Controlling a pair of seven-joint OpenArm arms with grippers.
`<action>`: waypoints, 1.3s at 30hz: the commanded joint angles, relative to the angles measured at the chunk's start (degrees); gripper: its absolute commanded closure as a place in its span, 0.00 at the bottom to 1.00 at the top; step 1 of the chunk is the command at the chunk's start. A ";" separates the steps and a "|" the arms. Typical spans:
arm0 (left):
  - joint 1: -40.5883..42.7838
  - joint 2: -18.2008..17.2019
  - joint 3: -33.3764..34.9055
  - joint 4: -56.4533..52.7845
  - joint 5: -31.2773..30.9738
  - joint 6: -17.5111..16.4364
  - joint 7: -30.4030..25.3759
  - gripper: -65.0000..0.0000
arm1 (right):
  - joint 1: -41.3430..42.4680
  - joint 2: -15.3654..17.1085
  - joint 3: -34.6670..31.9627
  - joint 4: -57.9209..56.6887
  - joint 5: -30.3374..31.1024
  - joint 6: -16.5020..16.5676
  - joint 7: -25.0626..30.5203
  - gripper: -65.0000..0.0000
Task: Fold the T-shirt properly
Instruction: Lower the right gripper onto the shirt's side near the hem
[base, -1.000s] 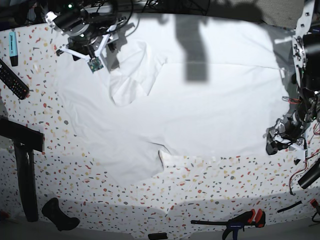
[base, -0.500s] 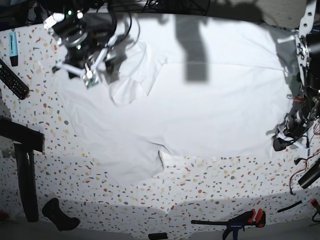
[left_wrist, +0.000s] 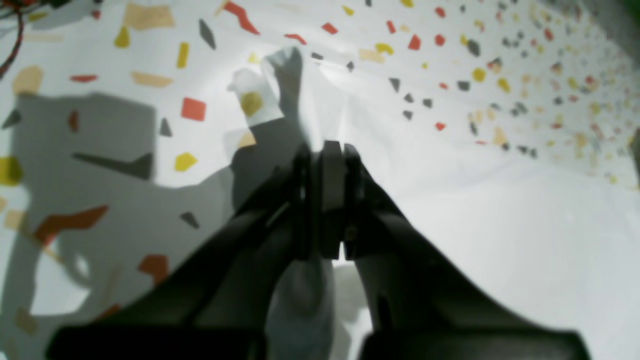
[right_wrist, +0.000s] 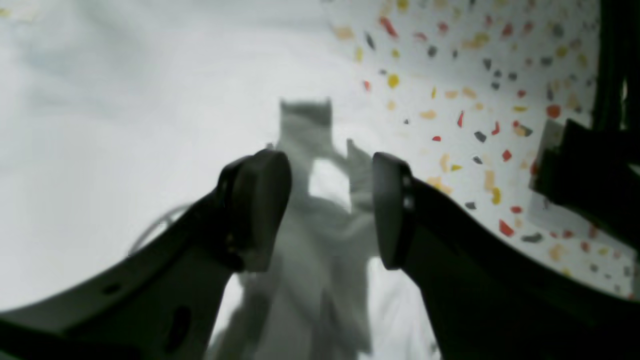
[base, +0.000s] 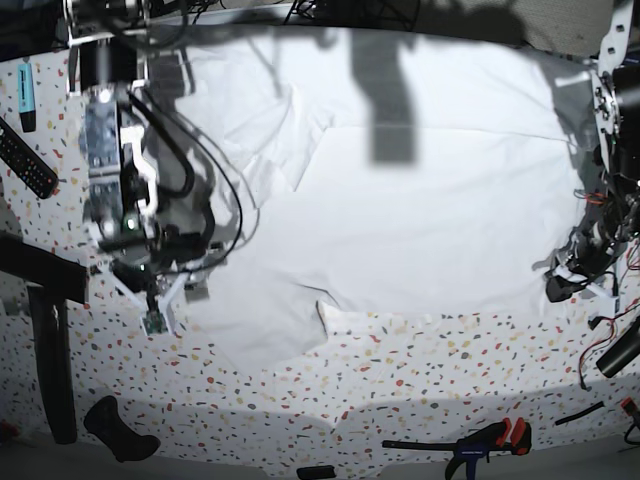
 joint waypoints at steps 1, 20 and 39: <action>-1.68 -1.01 -0.07 0.83 -0.83 -0.56 -1.55 1.00 | 3.89 0.57 0.35 -2.25 -0.24 0.37 1.49 0.54; -1.68 -1.01 -0.07 0.83 -0.81 -0.56 -1.53 1.00 | 23.04 -2.23 0.35 -45.05 -0.20 17.44 6.97 0.54; -1.66 -0.98 -0.07 0.83 -0.81 -0.56 -1.55 1.00 | 23.80 -1.92 0.37 -44.72 -0.20 17.57 9.49 0.34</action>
